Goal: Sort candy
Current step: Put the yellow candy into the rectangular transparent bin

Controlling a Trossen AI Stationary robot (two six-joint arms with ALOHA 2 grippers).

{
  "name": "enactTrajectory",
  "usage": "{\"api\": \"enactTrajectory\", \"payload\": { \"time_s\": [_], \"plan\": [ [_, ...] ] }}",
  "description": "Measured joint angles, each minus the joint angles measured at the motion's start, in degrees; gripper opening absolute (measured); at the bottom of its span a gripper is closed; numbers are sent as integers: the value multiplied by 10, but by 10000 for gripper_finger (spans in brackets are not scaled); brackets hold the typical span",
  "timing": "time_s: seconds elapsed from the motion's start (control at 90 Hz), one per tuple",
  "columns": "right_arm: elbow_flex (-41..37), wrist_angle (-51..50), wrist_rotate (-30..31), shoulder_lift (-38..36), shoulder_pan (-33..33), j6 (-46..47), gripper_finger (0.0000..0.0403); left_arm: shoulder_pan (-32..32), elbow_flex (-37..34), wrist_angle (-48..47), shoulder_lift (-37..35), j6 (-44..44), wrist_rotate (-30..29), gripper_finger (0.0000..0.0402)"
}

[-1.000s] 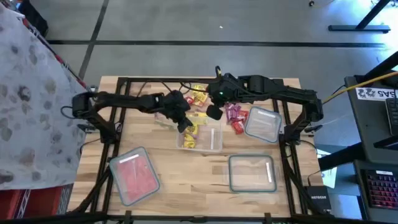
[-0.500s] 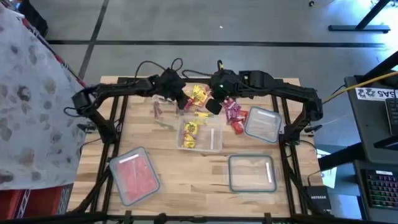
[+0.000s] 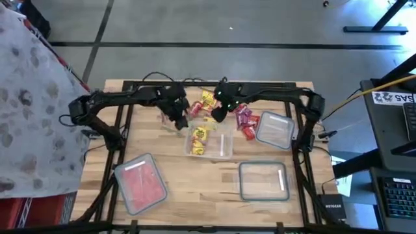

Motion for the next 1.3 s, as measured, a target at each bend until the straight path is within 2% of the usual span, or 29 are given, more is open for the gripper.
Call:
{"api": "enactTrajectory", "payload": {
  "time_s": [0.178, 0.267, 0.389, 0.567, 0.733, 0.856, 1.056, 1.3],
  "plan": [
    [19, 25, -78, 56, 13, 25, 179, -47, 0, -6, -19, -8, -58, 67],
    [24, 23, -82, 61, 33, 21, 179, -55, 0, -2, -29, -10, -64, 66],
    [24, 26, -56, 62, 60, 5, 179, -55, 0, -7, -39, -10, -75, 66],
    [24, 38, 34, 83, 97, 2, 179, -51, 0, -7, -46, -6, -78, 66],
    [25, 54, 81, 99, 117, 4, 175, -52, 0, -9, -47, -9, -75, 66],
    [25, 54, 109, 105, 123, 4, 136, -52, 0, -9, -47, -13, -67, 66],
    [25, 50, 102, 106, 121, 7, 17, -52, 0, -8, -61, -16, -69, 66],
    [46, 3, 135, 88, 122, -13, 2, -51, 0, -12, -99, -15, -106, 66]
  ]
}}
